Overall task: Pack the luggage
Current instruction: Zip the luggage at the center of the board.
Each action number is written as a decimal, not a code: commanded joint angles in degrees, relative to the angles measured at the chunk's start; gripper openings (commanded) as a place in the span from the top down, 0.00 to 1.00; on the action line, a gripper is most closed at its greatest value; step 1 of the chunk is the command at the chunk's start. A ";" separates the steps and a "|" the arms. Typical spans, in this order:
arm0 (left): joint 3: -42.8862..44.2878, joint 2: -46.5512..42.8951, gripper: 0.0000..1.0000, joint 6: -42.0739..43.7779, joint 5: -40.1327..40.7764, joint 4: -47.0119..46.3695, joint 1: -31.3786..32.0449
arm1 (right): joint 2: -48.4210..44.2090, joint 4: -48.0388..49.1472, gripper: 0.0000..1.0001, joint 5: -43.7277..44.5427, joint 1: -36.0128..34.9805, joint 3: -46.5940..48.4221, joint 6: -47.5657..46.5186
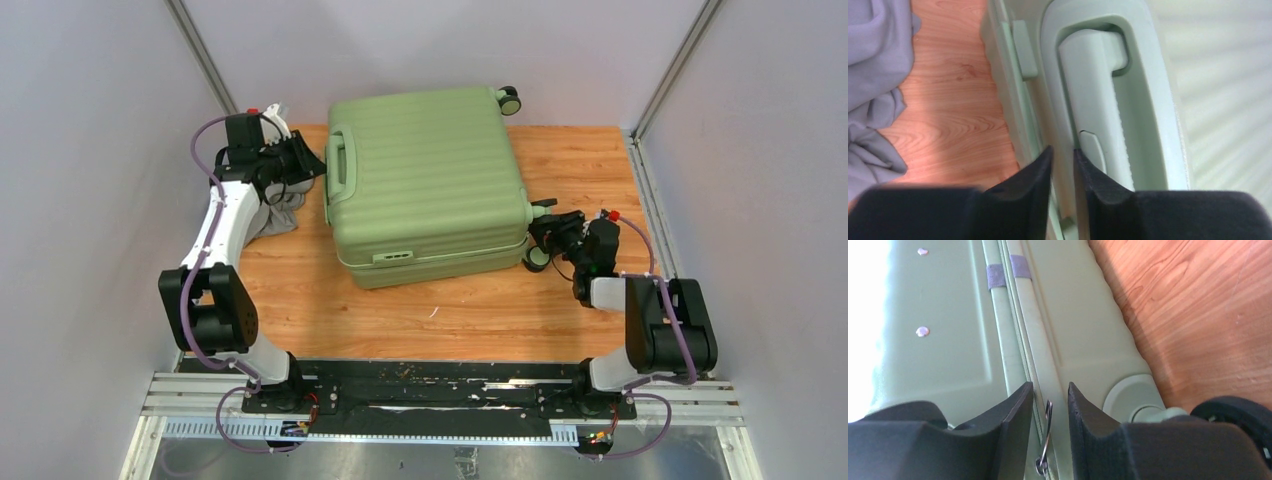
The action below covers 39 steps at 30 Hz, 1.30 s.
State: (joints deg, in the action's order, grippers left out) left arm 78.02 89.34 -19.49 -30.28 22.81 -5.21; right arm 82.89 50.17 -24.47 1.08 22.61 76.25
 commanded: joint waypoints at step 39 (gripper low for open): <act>-0.33 -18.06 0.29 38.46 -12.28 22.19 2.83 | -15.47 -2.68 1.00 0.39 -0.18 -12.38 -6.09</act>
State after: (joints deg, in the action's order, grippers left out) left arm 74.35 77.19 10.09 -34.41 39.68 -4.99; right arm 69.82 51.24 -17.91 2.02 11.20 74.41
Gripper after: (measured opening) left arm 0.703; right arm 0.007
